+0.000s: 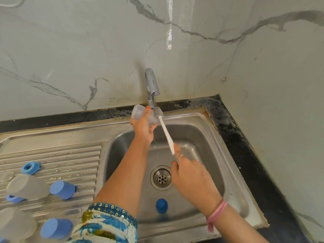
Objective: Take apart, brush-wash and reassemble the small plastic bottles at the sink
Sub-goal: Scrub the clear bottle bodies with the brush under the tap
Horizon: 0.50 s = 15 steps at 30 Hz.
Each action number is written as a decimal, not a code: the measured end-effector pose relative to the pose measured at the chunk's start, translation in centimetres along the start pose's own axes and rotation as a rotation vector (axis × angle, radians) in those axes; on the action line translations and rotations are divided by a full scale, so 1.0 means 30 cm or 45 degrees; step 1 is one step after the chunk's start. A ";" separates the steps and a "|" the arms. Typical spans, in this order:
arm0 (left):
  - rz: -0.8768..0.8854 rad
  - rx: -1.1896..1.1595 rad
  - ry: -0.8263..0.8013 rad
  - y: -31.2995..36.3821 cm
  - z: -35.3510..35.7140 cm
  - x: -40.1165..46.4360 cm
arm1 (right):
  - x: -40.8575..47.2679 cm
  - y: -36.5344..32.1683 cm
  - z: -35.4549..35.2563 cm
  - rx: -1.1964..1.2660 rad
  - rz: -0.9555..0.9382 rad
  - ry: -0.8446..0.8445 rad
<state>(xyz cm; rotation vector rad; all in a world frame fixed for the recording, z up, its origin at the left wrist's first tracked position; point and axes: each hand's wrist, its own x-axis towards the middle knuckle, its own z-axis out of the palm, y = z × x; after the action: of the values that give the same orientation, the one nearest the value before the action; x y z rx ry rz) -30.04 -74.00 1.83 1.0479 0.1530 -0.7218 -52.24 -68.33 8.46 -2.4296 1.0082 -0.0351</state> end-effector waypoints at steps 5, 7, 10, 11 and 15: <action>-0.003 0.106 -0.089 -0.009 0.005 -0.006 | 0.101 0.021 -0.052 0.163 0.050 -0.018; 0.034 0.067 -0.034 0.003 0.000 0.000 | 0.031 -0.003 -0.017 0.066 0.016 -0.027; 0.015 0.013 0.053 0.006 -0.012 0.007 | -0.020 -0.018 0.028 -0.024 -0.018 -0.037; -0.010 0.022 0.043 0.000 -0.014 0.006 | 0.006 -0.006 0.022 0.022 0.003 -0.039; -0.011 0.191 -0.119 -0.020 -0.029 0.000 | 0.116 0.023 -0.053 0.177 0.044 -0.047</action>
<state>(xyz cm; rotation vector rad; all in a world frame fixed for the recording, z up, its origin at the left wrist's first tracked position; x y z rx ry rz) -30.21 -73.46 0.94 1.1544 0.0234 -0.7981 -50.50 -71.78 8.96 -2.2785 0.9970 -0.0464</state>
